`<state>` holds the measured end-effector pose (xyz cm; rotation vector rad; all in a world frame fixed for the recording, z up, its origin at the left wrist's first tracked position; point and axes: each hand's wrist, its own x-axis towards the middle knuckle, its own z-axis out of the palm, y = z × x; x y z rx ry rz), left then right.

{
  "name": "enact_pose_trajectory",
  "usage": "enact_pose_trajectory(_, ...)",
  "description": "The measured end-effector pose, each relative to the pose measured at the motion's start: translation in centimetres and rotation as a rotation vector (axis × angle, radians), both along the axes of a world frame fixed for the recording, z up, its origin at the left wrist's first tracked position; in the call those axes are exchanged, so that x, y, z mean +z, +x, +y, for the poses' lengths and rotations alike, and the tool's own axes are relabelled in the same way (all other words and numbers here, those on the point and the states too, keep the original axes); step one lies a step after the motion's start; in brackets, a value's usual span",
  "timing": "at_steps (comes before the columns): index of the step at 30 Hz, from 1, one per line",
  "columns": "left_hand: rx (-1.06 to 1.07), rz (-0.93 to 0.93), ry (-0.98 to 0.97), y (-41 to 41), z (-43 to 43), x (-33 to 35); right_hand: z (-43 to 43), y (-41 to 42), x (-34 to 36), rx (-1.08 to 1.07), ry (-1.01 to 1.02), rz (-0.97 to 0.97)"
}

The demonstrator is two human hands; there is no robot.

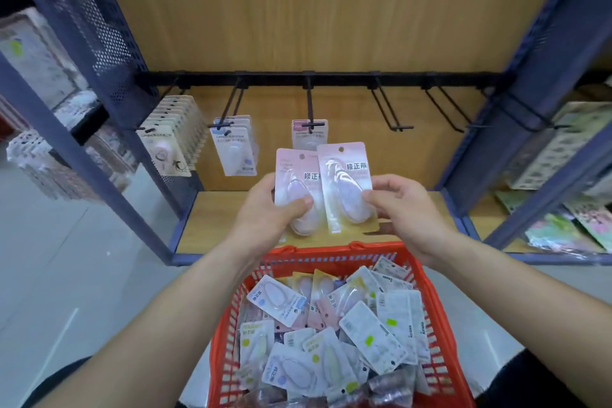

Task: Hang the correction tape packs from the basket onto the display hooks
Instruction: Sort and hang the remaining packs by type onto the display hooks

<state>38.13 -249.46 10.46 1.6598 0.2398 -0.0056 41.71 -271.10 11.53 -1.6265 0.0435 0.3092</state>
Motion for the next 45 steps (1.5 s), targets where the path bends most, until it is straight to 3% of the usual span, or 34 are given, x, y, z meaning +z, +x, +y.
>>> enact_pose_trajectory(9,0.047,0.051,0.068,3.5,-3.7,-1.1,-7.6,5.0,-2.9,-0.012,-0.301,-0.052)
enact_pose_trajectory(17,0.060,0.078,0.070,6.3,-4.8,-2.3,-8.0,9.7,-4.4,-0.144,-0.165,-0.060)
enact_pose_trajectory(32,0.000,0.025,0.052,6.7,-6.1,-2.7,-7.6,11.6,-5.1,-0.156,-0.207,-0.059)
enact_pose_trajectory(39,-0.059,-0.015,0.107,7.7,-8.0,-2.1,-8.4,12.5,-5.0,-0.161,-0.521,-0.086)
enact_pose_trajectory(45,-0.068,-0.029,0.155,12.0,-11.5,-2.3,-11.3,11.2,-3.7,0.070,-0.728,-0.240)
